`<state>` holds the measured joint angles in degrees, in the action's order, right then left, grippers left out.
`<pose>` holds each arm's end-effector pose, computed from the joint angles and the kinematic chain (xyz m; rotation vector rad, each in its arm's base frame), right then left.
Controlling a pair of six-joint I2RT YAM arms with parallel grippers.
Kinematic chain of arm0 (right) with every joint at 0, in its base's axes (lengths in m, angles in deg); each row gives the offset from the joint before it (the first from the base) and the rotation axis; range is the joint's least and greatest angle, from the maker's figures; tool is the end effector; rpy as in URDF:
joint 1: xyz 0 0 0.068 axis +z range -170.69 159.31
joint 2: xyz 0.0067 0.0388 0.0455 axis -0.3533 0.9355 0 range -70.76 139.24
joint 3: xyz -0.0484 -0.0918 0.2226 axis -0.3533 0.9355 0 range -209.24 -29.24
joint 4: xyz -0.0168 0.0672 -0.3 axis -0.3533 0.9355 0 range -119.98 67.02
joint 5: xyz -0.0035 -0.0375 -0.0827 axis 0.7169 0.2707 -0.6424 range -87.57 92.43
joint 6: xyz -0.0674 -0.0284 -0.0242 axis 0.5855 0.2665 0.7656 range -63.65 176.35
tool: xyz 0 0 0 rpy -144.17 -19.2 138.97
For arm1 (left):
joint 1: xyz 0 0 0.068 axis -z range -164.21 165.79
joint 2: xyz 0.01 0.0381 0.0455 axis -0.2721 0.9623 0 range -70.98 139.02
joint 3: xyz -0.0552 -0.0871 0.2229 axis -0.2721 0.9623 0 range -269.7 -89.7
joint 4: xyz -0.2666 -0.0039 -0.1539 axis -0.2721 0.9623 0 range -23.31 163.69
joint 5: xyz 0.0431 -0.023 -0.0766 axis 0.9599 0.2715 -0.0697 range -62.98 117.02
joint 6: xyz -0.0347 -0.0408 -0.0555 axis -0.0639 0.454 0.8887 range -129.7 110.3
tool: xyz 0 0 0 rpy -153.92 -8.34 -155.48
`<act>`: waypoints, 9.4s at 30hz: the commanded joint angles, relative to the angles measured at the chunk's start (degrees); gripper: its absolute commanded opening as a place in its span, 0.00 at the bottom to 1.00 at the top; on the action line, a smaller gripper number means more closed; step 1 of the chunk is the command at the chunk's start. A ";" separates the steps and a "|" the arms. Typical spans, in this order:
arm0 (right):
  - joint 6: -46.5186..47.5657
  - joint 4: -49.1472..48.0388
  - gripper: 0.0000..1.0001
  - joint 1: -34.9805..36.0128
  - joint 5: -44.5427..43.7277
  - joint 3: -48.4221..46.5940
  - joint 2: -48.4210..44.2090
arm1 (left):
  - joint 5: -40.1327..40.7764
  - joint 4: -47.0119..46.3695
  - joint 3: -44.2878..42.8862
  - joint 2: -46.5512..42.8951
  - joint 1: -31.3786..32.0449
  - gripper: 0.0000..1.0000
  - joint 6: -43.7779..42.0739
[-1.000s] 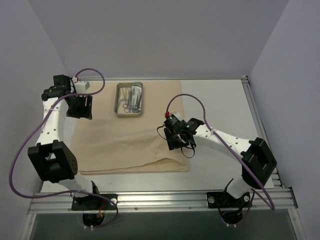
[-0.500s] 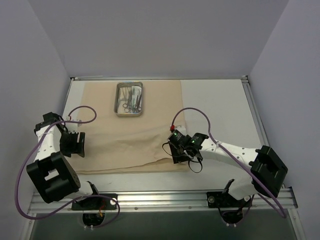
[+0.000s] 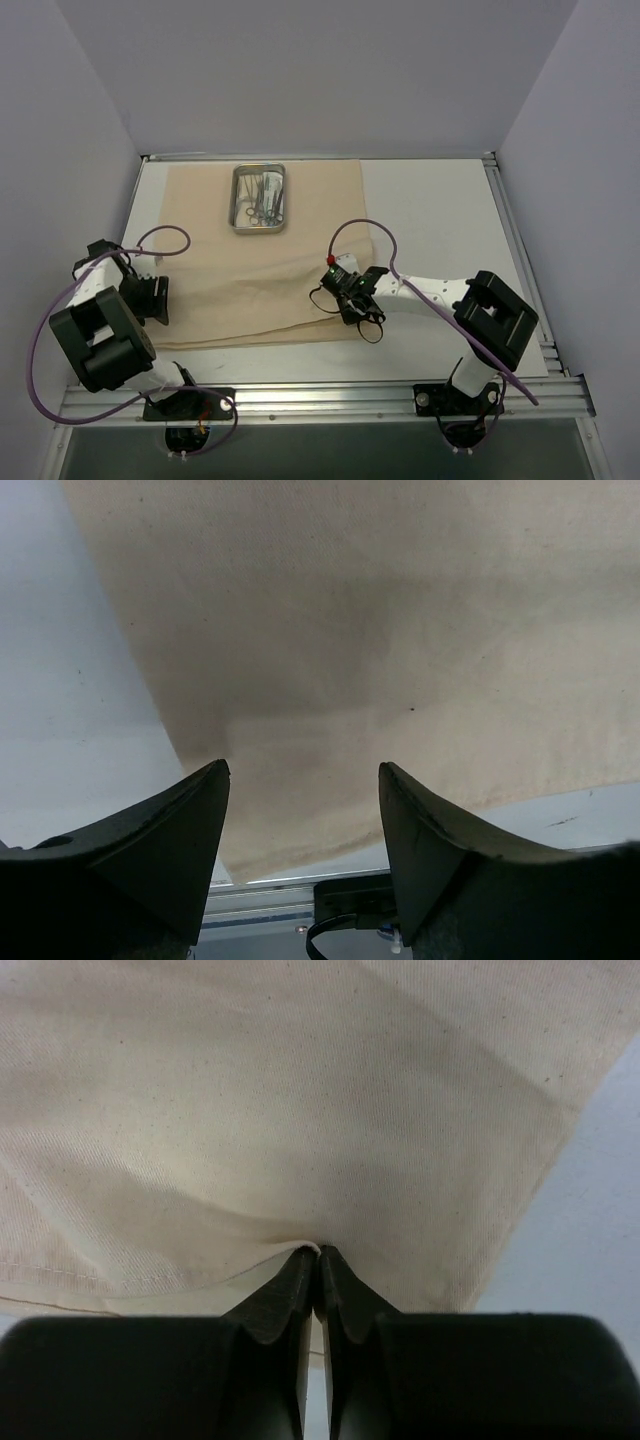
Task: Open and lay out the surgical kit
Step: Smooth out the surgical kit at the center of the board.
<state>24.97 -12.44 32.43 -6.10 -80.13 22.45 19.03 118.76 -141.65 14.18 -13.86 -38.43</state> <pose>0.2241 0.2828 0.0752 -0.4450 2.5976 0.3316 0.2568 0.1358 0.0991 -0.0156 2.9994 -0.1227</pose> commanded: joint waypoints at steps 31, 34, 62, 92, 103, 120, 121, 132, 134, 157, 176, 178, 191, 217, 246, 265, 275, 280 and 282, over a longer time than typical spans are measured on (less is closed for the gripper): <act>1.58 17.36 0.00 3.65 5.72 -1.41 -6.37 | 3.69 0.21 -2.98 -0.26 -2.26 0.38 -8.71; 1.67 15.86 0.01 3.65 6.78 0.70 -6.81 | 2.54 2.50 -3.78 -1.75 -2.26 0.42 -9.32; -10.10 7.17 0.58 -12.25 2.65 8.86 -20.53 | 9.57 -0.65 6.59 -2.81 -2.26 0.40 -11.87; -12.66 7.34 0.00 -12.78 6.07 14.94 -21.32 | 11.41 2.86 5.27 -7.65 -6.47 0.02 -22.60; -13.01 6.63 0.14 -12.78 4.84 17.06 -20.87 | 14.23 0.75 6.68 -2.55 -6.47 0.03 -23.92; -0.28 -13.71 0.10 -14.36 5.88 -12.00 -4.06 | 7.37 4.38 -15.21 -4.93 19.06 0.46 -0.66; 0.17 -16.28 0.00 -14.97 10.25 -13.78 -1.04 | 8.16 2.96 -14.16 -4.49 23.10 0.45 0.85; -0.44 -29.40 0.00 -18.40 19.35 -29.88 28.34 | 20.91 -20.06 -11.26 9.03 51.00 0.37 7.38; -1.84 -29.67 0.00 -19.19 18.39 -28.48 28.96 | 21.00 -21.22 -10.03 11.15 52.06 0.37 6.41; 0.43 -25.89 0.00 -22.11 9.42 -22.67 16.40 | 9.85 -11.65 -6.49 -3.24 56.64 0.43 2.44; -0.70 -27.04 0.00 -5.48 17.07 -7.57 14.47 | 17.39 -18.58 -12.30 15.55 31.41 0.44 11.50; -2.19 -25.81 0.00 -5.84 15.75 -2.47 12.00 | 18.09 -19.90 -12.39 18.44 30.80 0.44 11.59; -11.43 -4.29 0.00 -9.96 11.00 19.42 -21.63 | 17.66 -22.46 -12.57 19.52 27.28 0.44 10.28; -0.79 -21.85 0.00 -2.77 20.84 -3.44 12.35 | 15.89 -11.30 -2.73 9.41 27.28 0.48 4.39; 2.63 -4.61 0.15 -21.74 11.08 0.01 -11.30 | 8.34 -0.04 -5.72 -3.96 5.13 0.64 -7.74; 12.30 -16.94 0.00 2.42 14.51 -35.58 28.66 | 12.29 -7.78 2.99 1.32 -2.25 0.62 -8.62; 11.60 -16.57 0.00 2.51 14.76 -38.14 34.15 | -5.63 3.47 -3.51 -15.36 11.86 0.63 -11.00; 11.60 -16.92 0.00 1.20 17.32 -39.28 31.60 | -9.76 1.37 -1.76 -19.42 34.09 0.62 -8.18; 12.13 -16.84 0.00 0.15 18.20 -39.72 31.16 | -9.15 -0.83 0.25 -20.65 44.29 0.62 -9.40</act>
<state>36.14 -32.04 34.51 11.17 -117.99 55.19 14.11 117.82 -143.44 -5.09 22.05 -47.46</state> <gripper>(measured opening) 0.001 0.622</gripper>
